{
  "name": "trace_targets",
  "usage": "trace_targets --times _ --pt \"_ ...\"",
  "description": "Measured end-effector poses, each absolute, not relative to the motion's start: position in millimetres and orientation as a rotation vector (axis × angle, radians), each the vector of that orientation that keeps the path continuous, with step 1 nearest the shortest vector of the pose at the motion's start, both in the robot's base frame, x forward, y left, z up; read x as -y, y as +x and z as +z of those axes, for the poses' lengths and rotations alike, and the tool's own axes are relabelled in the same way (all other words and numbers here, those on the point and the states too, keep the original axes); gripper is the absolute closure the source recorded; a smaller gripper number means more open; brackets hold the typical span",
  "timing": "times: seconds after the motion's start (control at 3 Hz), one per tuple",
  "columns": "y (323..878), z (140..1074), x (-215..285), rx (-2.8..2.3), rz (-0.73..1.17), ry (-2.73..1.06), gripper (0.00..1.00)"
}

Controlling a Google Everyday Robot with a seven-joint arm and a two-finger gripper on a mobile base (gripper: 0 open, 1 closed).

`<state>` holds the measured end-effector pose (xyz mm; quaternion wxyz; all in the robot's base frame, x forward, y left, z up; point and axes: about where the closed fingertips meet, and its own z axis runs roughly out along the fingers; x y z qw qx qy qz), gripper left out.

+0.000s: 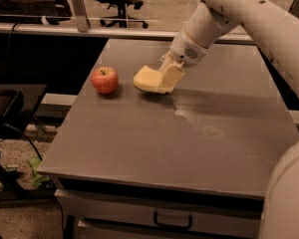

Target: Move sponge near apple

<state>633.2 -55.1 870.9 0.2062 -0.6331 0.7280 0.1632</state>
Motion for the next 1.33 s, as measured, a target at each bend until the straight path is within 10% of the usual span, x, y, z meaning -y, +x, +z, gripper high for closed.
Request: trace_targets --times 0.33,1.33 --pt "640 857 46 -2.031 0.462 -1.807 1.0" --pt "643 850 32 -2.03 0.484 -1.858 0.38"
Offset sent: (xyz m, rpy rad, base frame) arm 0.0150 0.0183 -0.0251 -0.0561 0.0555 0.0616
